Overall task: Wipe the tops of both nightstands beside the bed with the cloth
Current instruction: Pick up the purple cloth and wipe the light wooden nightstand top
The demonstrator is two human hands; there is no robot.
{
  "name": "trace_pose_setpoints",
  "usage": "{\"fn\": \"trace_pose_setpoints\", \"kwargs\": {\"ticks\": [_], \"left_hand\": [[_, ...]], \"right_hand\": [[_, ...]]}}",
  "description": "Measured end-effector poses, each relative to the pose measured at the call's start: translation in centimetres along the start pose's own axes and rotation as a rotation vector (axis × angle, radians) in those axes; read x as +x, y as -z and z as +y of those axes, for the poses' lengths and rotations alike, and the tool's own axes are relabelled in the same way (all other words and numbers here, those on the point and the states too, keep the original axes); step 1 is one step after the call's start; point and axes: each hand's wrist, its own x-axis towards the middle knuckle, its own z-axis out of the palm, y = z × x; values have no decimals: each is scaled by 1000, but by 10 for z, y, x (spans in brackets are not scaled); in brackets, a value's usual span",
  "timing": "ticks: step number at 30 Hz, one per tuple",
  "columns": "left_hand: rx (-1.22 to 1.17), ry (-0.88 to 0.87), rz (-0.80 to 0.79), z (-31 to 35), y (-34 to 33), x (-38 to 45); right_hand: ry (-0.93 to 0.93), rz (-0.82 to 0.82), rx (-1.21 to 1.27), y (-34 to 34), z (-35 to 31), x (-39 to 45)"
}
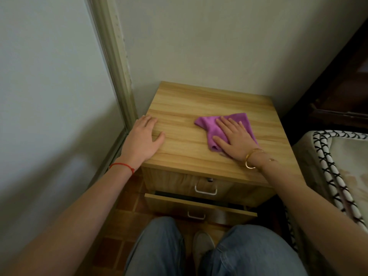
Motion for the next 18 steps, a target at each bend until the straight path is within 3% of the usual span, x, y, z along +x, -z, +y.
{"fn": "trace_pose_setpoints", "kwargs": {"ticks": [6,8,13,18], "left_hand": [[-13,-15,22,-1,-1,2],[-16,-17,20,-1,-1,2],[0,-14,21,0,0,0],[-10,-16,25,0,-1,2]], "right_hand": [[383,11,22,-13,-66,-43],[351,5,24,-9,-47,-32],[18,19,-3,-3,3,23],[332,31,32,-11,-53,-15]]}}
